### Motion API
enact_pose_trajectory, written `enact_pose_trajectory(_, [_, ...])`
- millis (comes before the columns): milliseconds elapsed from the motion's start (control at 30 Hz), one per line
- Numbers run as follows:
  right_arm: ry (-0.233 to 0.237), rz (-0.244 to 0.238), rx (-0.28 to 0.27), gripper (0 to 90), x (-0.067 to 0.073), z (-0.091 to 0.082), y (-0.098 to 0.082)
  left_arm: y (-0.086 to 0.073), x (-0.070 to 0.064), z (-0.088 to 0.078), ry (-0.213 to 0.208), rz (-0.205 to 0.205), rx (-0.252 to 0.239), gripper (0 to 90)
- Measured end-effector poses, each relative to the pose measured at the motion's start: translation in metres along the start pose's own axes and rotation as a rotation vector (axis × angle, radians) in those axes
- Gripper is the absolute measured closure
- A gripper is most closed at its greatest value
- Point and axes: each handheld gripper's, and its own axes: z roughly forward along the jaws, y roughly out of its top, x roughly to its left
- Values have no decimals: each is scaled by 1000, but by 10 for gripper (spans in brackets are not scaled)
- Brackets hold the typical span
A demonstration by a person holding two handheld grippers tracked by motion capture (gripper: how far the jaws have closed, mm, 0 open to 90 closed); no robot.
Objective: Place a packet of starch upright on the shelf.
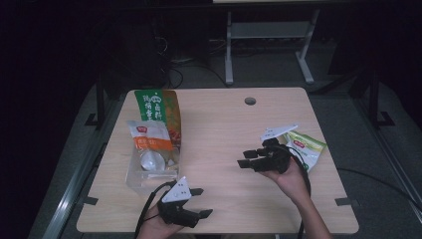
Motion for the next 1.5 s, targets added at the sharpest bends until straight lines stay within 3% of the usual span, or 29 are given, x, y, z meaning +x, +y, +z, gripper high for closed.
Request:
enact_pose_trajectory(333, [-45,53,-15,467,-10,-36,-22,0,-1,2,-6,0,4,303])
enact_pose_trajectory(533, [-93,93,14,462,-23,-57,-39,0,-2,2,-8,1,1,300])
enact_pose_trajectory(933, [-197,155,8,458,-44,-93,-62,1,0,3,-6,-1,4,298])
enact_pose_trajectory(1033, [-213,164,10,458,-47,-97,-64,1,0,3,-6,-1,4,297])
enact_pose_trajectory(1133, [-262,203,25,452,-58,-103,-70,1,0,4,-5,0,3,296])
enact_pose_trajectory(1500, [-346,298,53,430,-88,-111,-87,1,1,3,2,-8,0,288])
